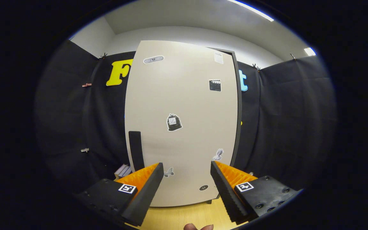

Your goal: Open the shoe cabinet door, grab the shoes and put them into the shoe cabinet, then close the shoe cabinet door.

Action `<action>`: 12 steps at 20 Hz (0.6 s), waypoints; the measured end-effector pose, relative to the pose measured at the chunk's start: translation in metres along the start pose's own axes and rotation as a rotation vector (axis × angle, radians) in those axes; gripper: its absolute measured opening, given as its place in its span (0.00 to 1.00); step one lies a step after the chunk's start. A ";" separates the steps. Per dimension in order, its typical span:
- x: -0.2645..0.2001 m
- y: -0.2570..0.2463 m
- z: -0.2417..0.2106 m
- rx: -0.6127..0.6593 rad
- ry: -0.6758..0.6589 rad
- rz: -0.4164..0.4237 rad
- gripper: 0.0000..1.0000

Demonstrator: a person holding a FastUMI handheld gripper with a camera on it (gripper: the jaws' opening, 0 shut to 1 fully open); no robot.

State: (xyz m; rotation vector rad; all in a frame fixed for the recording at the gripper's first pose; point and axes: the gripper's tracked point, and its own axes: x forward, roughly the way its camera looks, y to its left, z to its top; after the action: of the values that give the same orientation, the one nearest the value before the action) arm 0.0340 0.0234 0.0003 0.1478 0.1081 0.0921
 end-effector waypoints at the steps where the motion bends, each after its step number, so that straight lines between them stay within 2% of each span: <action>1: 0.000 0.001 -0.001 0.001 -0.002 0.005 0.97; 12: 0.003 -0.010 -0.009 0.027 0.018 0.002 0.97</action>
State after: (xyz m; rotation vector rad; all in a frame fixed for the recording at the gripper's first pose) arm 0.0370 0.0146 -0.0101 0.1742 0.1276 0.0936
